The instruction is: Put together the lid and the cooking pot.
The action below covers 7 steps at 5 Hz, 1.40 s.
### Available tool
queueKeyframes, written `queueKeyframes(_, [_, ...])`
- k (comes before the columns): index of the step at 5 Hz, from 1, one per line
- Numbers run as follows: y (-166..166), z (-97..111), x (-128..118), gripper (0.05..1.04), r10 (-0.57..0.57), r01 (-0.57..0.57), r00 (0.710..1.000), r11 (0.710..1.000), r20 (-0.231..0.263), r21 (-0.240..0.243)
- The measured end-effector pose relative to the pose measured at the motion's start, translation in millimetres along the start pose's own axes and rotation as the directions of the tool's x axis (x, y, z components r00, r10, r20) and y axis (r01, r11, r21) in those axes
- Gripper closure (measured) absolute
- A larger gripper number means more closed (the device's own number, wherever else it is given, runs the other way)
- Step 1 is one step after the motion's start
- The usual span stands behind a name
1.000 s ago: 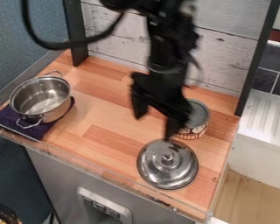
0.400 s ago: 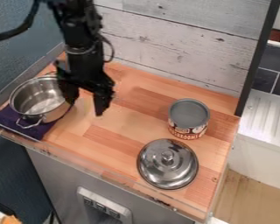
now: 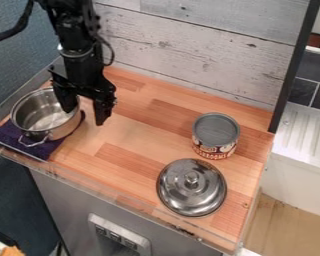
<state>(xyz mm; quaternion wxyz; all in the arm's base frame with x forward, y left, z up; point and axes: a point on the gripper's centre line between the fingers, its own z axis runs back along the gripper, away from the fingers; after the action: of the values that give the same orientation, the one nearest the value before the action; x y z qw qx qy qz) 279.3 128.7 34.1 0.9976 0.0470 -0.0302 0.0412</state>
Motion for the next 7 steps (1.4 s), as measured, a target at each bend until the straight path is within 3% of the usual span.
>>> queueKeyframes(2, [2,-8,-1,0.726,0.01,-0.01,1.0,1.0,-0.023,-0.004])
queueKeyframes(3, [1,-5,-1,0.935,0.008,-0.008,1.0,1.0,-0.021,0.001])
queueKeyframes(4, [-8,7,5,1.017,-0.027,0.027,1.0,0.999,0.003,0.023])
queueKeyframes(6, [-75,31,-4,1.026,-0.16,0.159,0.987,0.987,0.006,0.034])
queueKeyframes(7, [-98,23,-20,1.027,-0.196,0.196,0.98,0.98,-0.036,0.022])
